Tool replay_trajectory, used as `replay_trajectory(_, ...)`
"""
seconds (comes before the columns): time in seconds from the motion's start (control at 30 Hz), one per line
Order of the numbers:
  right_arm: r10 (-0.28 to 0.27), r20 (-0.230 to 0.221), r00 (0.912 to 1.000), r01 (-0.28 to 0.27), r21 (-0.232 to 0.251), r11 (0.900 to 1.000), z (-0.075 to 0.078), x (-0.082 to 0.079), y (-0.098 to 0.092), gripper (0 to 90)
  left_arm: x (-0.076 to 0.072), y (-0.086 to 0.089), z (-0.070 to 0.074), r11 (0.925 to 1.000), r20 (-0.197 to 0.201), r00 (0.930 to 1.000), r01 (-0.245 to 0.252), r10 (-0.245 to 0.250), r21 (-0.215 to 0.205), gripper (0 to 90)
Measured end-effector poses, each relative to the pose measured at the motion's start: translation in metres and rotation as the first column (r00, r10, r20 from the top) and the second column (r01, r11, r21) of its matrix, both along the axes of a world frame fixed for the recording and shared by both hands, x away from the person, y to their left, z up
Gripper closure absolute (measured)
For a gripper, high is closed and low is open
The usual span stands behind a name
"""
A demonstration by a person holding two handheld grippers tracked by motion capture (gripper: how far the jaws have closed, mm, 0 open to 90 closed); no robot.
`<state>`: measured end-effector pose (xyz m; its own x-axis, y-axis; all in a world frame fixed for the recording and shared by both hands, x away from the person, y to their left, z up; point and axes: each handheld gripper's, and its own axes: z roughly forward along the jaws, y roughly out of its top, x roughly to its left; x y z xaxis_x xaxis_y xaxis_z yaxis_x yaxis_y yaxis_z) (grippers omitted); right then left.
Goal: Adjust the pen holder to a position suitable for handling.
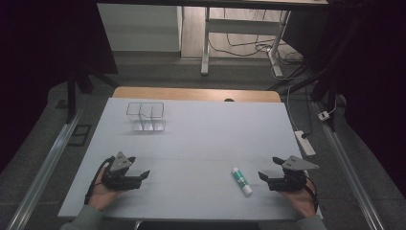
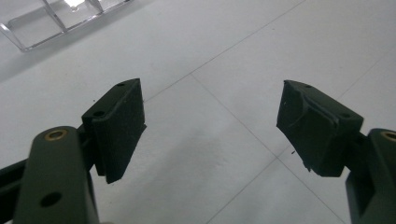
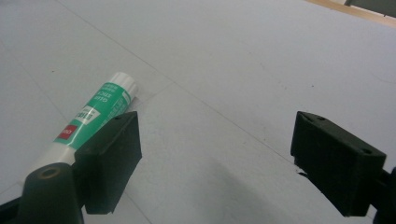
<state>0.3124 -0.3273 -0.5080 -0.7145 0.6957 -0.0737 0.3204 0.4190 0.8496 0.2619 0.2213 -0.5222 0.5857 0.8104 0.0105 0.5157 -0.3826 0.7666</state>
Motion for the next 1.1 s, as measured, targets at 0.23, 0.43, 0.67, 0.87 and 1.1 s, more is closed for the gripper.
replay_trajectory(0.23,-0.049,-0.017,0.9987,0.050,0.031,0.998,0.001,0.003,-0.002,19.4,0.000,0.010,0.003,0.9986,0.000,0.9997,-0.023,0.023,-0.048,23.4)
replay_trajectory(0.43,-0.017,-0.027,0.9995,0.018,0.017,1.000,0.001,0.003,0.002,20.2,0.002,0.006,0.001,0.9991,-0.013,0.9998,-0.019,0.018,-0.038,23.5)
replay_trajectory(0.67,-0.013,-0.033,0.9994,0.014,0.029,0.999,0.000,0.006,-0.001,20.3,0.000,0.004,0.000,0.9997,-0.015,0.9997,-0.021,0.020,-0.015,23.5)
replay_trajectory(0.87,0.006,-0.036,0.9993,-0.005,0.029,1.000,0.000,0.008,0.005,20.7,-0.003,0.010,0.002,0.9980,-0.014,0.9986,-0.052,0.051,-0.036,23.7)
replay_trajectory(1.1,-0.007,-0.051,0.9986,0.009,0.032,0.999,-0.001,0.008,0.004,21.5,0.004,0.011,0.003,0.9976,-0.012,0.9985,-0.054,0.053,-0.044,24.5)
